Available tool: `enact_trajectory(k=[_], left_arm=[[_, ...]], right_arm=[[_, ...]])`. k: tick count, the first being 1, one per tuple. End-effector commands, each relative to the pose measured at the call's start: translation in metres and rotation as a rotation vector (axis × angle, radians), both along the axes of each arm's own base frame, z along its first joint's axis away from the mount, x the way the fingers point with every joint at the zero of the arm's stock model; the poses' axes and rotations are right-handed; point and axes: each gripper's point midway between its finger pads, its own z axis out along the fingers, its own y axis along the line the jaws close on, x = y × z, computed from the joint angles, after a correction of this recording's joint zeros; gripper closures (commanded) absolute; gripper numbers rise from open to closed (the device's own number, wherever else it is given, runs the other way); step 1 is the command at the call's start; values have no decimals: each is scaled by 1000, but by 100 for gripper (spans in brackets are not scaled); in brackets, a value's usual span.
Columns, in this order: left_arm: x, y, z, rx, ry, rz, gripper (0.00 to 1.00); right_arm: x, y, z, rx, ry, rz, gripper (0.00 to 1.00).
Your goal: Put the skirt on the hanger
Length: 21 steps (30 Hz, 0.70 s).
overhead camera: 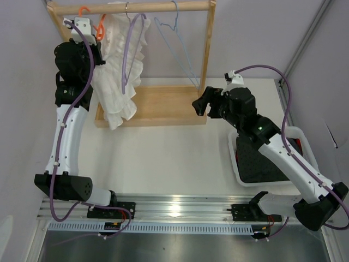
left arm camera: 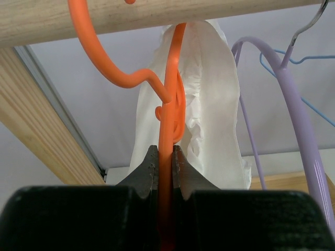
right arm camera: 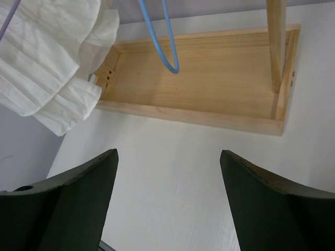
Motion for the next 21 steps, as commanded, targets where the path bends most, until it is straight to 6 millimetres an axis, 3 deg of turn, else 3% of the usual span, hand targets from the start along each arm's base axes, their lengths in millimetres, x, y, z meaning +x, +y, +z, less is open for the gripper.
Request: enact_trajectory(k=[1, 21], left_arm=[[-14, 0, 67, -9, -199, -15, 100], [29, 19, 54, -11, -138, 90, 100]], right_arm=[[5, 8, 10, 43, -34, 27, 15], [16, 15, -3, 31, -1, 36, 15]])
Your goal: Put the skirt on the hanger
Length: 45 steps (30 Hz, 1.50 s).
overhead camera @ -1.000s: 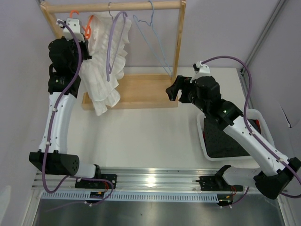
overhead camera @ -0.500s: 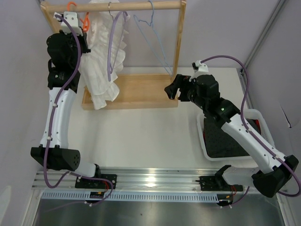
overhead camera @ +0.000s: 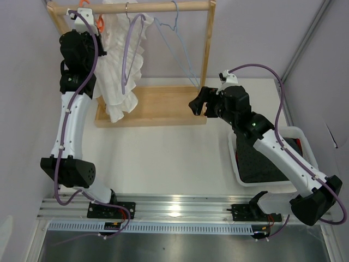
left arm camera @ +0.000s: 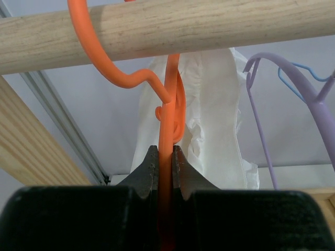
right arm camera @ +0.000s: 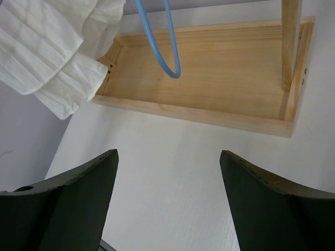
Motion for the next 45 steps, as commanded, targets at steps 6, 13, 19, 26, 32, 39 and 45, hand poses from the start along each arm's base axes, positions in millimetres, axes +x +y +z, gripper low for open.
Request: enact_trajectory(k=[6, 13, 19, 26, 32, 39, 45], left_arm=[[-8, 21, 42, -22, -115, 80, 100], [-9, 41, 26, -18, -76, 121, 100], [-7, 47, 15, -19, -43, 135, 100], [-2, 54, -3, -31, 9, 157, 100], [-10, 58, -5, -56, 17, 182, 95], [-27, 51, 15, -103, -7, 152, 72], [-41, 41, 28, -137, -20, 103, 54]], right_arm=[[5, 3, 7, 29, -15, -2, 15], [2, 2, 5, 21, -8, -2, 15], [0, -2, 4, 13, 0, -7, 16], [-5, -6, 3, 9, 11, -15, 16], [-7, -9, 4, 5, 16, -26, 16], [-9, -14, 4, -4, 18, -39, 16], [-12, -17, 4, -10, 18, -44, 16]])
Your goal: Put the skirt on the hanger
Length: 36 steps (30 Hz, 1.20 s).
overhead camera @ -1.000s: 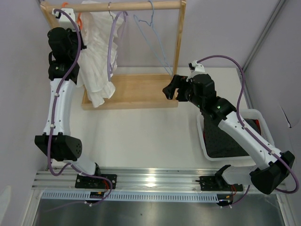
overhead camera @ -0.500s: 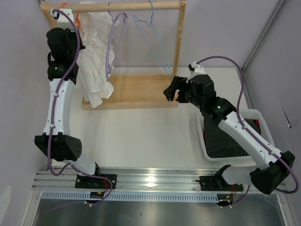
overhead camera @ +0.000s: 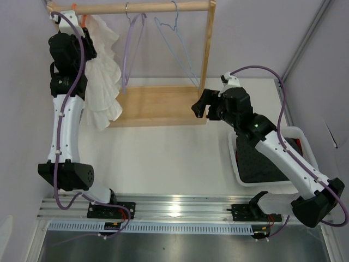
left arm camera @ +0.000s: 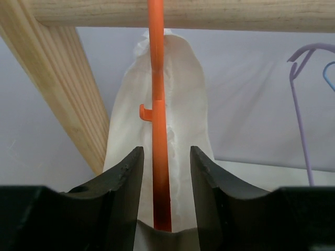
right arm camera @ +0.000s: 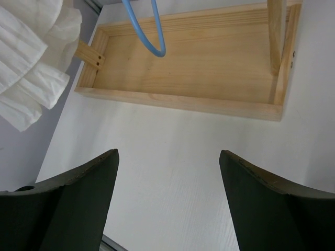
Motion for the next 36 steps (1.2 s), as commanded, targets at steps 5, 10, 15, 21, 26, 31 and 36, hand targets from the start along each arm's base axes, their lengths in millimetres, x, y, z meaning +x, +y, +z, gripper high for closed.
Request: enact_trajectory(k=[5, 10, 15, 21, 26, 31, 36], left_arm=[[-44, -11, 52, -54, -112, -56, 50], [-64, -21, 65, -66, -108, -101, 43], [-81, -25, 67, -87, -87, -116, 41], [-111, -36, 61, -143, -73, -158, 41], [-150, -56, 56, -189, -88, -251, 41], [-175, -86, 9, -254, -18, -362, 42], [-203, -113, -67, -347, 96, -465, 43]], right_arm=[[-6, -10, 16, 15, -37, -24, 16], [-6, -12, 15, 8, -32, -28, 15], [-6, -15, 16, 0, -32, -37, 15], [-11, -20, 13, -20, -7, -41, 15], [-20, -43, 4, -81, 30, -113, 14], [-35, -79, -28, -167, 110, -235, 14], [-59, -99, -54, -161, 170, -271, 13]])
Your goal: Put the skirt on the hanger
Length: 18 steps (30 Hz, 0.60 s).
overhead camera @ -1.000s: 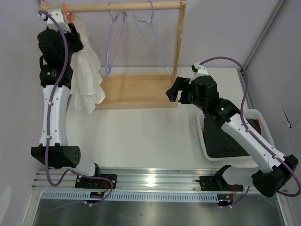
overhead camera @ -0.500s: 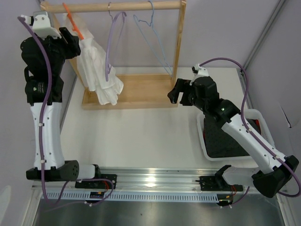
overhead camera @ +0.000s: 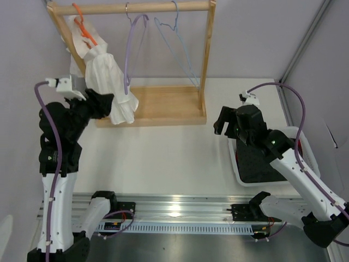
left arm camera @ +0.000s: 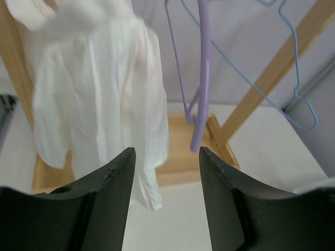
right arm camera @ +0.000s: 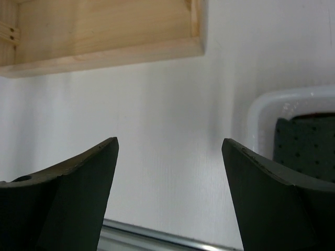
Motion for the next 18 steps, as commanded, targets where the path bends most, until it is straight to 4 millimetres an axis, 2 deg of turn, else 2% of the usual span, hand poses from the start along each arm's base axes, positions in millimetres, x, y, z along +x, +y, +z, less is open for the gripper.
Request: enact_trajectory(k=[1, 2, 4, 5, 7, 8, 10, 11, 13, 14, 18], left_arm=[[-15, -29, -35, -74, 67, -131, 43], [-15, -32, -65, -84, 129, -140, 43], [-30, -39, -71, -94, 119, -177, 43], [-31, -43, -94, -103, 168, -191, 43], [-41, -51, -104, -106, 177, -234, 43], [-42, -55, -126, -108, 225, -244, 43], [-46, -60, -137, -105, 242, -262, 44], [-46, -62, -155, -105, 281, -265, 44], [-47, -67, -162, -104, 290, -286, 44], [-48, -70, -174, -103, 315, -295, 44], [-49, -84, -185, -90, 343, -340, 44]], right_arm=[[-18, -21, -24, -14, 61, -67, 12], [-21, -22, -27, -1, 69, -76, 11], [-27, -26, -30, 17, 68, -87, 10], [-29, -28, -39, 20, 80, -99, 9], [-33, -32, -38, 38, 69, -113, 9], [-33, -32, -40, 44, 68, -119, 8], [-33, -33, -38, 58, 60, -130, 8], [-32, -33, -38, 59, 60, -133, 8], [-31, -32, -34, 65, 51, -133, 8], [-30, -32, -33, 66, 48, -132, 8], [-29, -31, -32, 67, 41, -126, 9]])
